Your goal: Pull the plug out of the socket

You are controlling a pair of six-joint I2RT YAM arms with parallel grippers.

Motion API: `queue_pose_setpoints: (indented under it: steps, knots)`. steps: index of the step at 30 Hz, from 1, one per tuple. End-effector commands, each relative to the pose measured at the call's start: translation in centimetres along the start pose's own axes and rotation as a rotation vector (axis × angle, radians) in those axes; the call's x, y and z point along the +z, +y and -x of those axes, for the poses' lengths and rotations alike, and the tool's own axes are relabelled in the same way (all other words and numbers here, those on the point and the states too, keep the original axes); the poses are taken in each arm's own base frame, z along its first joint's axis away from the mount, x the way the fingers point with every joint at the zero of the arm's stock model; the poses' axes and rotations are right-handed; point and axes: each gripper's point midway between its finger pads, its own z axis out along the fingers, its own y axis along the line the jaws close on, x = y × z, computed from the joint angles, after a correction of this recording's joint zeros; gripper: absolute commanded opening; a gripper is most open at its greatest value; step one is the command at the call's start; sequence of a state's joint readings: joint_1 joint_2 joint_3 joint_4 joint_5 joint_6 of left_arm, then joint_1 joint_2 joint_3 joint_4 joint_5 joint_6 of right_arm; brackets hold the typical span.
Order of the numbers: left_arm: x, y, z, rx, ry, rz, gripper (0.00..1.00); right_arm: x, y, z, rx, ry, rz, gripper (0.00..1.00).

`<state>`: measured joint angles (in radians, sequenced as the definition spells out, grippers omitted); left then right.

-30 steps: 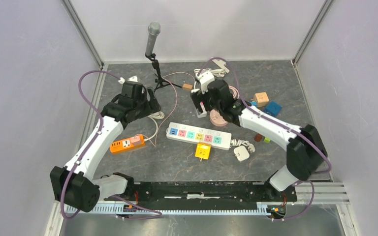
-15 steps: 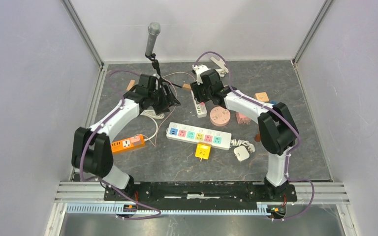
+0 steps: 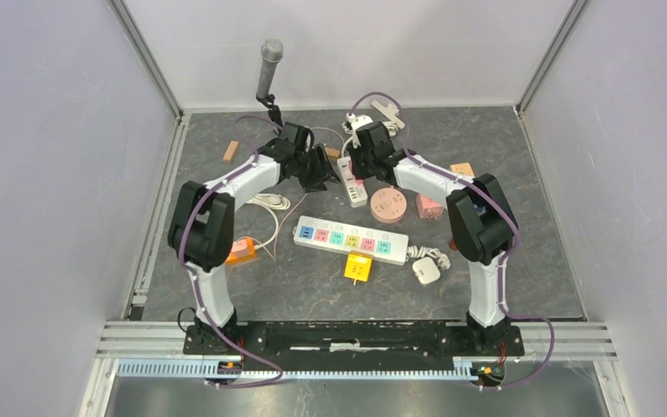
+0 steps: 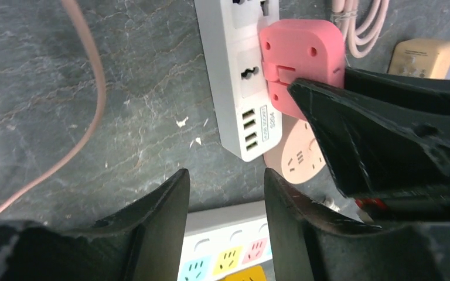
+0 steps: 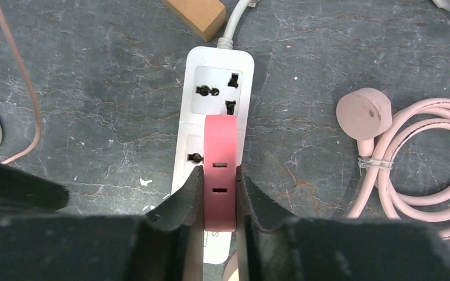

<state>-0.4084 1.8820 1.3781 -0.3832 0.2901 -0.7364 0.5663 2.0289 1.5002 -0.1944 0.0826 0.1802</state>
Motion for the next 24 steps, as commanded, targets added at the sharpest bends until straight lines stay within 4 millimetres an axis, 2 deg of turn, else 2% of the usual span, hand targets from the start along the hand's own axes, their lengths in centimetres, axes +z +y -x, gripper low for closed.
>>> queue_pose_setpoints:
  steps: [1, 4, 8, 13, 19, 24]
  knots:
    - [1.9, -1.1, 0.8, 0.017, -0.016, -0.016, 0.55, -0.4, 1.0, 2.1, 0.076, -0.034, 0.058, 0.09]
    - [3.0, -0.6, 0.5, 0.021, -0.014, 0.000, 0.55, -0.8, 1.4, 1.7, 0.125, -0.012, 0.075, 0.00]
    - [4.0, -0.4, 0.3, 0.022, -0.013, 0.002, 0.55, -1.5, 3.1, 1.0, 0.201, 0.017, 0.153, 0.00]
    - [5.4, 0.1, -0.2, 0.025, 0.000, 0.021, 0.53, -2.0, 3.4, 0.6, 0.255, 0.023, 0.175, 0.00]
    - [6.6, 1.4, -0.8, 0.039, 0.052, 0.078, 0.37, -2.4, 3.3, 1.2, 0.301, -0.003, 0.199, 0.00]
    - [6.7, 3.7, -2.0, 0.077, 0.073, 0.176, 0.32, -3.3, 3.4, 3.2, 0.296, -0.102, 0.235, 0.00]
